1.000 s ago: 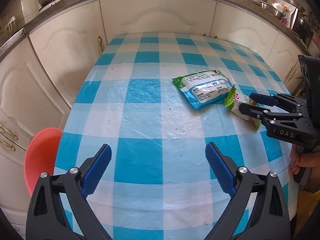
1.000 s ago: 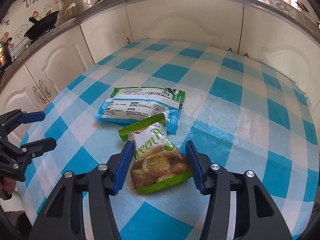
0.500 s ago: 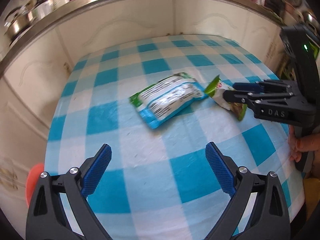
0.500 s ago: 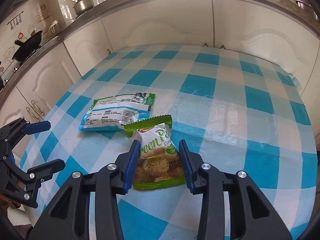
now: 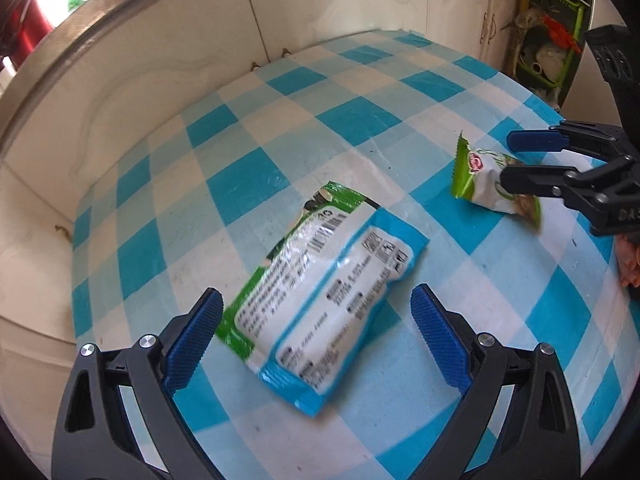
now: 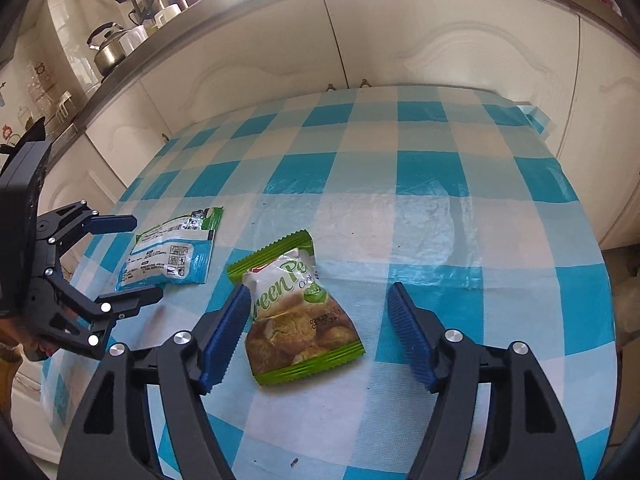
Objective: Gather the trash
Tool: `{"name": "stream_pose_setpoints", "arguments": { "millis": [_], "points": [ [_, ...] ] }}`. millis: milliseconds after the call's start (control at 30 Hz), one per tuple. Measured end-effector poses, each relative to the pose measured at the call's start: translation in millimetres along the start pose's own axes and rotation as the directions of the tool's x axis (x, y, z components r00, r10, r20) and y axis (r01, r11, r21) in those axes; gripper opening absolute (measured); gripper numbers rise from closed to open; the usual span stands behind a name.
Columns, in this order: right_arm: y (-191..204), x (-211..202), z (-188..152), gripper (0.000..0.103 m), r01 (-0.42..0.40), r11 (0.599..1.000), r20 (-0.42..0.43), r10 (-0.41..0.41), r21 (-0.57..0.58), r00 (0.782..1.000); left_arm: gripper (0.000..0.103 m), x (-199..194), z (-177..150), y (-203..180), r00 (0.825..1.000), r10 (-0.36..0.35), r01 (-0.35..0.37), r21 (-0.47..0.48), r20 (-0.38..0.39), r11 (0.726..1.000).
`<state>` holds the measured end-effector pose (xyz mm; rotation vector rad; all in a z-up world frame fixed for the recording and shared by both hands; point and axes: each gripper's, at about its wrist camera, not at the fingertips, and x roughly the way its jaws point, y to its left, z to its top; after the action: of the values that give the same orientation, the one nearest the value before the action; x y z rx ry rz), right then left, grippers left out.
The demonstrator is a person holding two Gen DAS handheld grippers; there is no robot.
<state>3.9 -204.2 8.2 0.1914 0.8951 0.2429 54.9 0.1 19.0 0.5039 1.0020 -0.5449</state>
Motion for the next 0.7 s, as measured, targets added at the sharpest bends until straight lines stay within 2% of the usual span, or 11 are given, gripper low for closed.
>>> {"name": "stream_pose_setpoints", "arguments": {
  "millis": [167,267,467,567,700],
  "points": [
    [0,0,0,0.081,-0.018,1.0,-0.001,0.018,0.001,1.0,0.096,16,14,9,0.996,-0.076,0.077,0.019,-0.044,0.997],
    [1,0,0,0.082,-0.021,1.0,-0.002,0.021,-0.002,1.0,0.096,24,18,17,0.988,-0.145,0.144,-0.028,-0.057,0.989],
    [5,2,0,0.086,-0.021,1.0,-0.011,0.021,-0.019,1.0,0.094,24,19,11,0.993,-0.118,0.116,-0.077,-0.019,0.99],
    [8,3,0,0.088,-0.017,0.999,-0.016,0.017,-0.031,1.0,0.084,19,15,7,0.995,-0.098,0.099,-0.111,0.013,0.989],
    [12,5,-1,0.088,-0.006,0.998,-0.026,0.004,-0.062,1.0,0.072,11,11,1,0.998,-0.061,0.063,-0.169,0.014,0.984]
  ]
}}
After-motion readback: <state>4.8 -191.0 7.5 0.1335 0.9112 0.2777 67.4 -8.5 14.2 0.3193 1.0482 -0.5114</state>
